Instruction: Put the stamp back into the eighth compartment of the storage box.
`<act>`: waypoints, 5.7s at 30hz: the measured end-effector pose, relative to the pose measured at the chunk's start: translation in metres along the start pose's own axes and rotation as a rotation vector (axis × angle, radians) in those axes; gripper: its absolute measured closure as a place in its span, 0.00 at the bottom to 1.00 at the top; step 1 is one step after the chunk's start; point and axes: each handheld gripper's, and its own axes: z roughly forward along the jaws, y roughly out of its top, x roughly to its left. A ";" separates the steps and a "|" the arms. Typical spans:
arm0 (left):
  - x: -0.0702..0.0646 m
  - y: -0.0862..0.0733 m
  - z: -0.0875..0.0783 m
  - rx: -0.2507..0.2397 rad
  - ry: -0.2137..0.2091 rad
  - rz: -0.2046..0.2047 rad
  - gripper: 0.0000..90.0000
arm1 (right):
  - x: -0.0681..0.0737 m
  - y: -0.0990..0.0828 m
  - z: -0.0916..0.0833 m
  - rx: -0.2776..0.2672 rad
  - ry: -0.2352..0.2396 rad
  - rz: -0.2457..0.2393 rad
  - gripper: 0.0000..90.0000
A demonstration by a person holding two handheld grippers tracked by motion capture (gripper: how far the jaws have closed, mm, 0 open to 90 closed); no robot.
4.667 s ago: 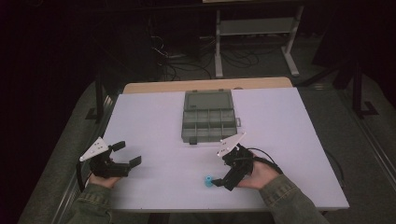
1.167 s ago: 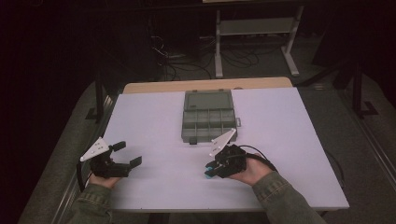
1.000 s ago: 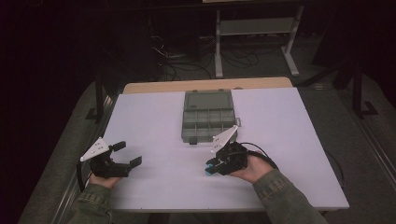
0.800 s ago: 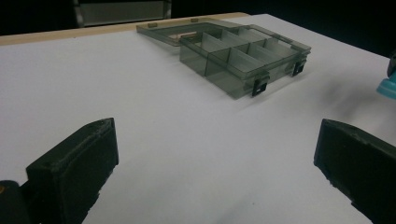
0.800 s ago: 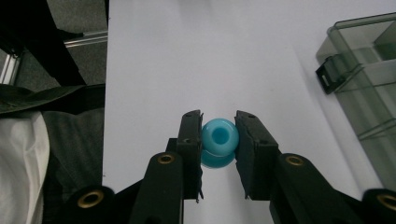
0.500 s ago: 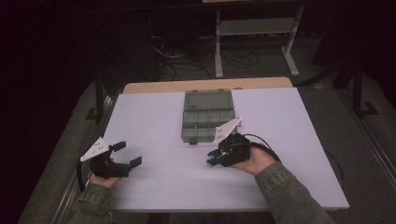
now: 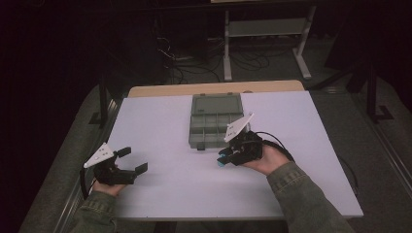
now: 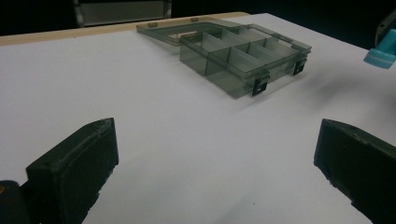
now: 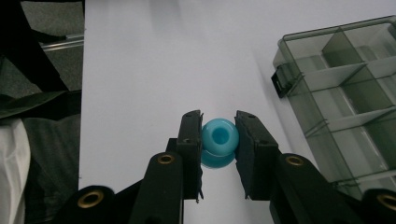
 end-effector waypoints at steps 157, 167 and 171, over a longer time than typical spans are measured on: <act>0.000 0.000 0.000 -0.009 -0.001 -0.009 0.00 | -0.099 -0.025 -0.016 -0.047 -0.264 0.300 0.00; -0.001 0.000 0.000 -0.008 -0.001 -0.006 0.00 | -0.090 -0.028 -0.029 -0.086 -0.267 0.301 0.00; -0.001 0.000 0.000 -0.011 -0.001 -0.009 0.00 | -0.089 -0.035 -0.035 -0.106 -0.271 0.316 0.00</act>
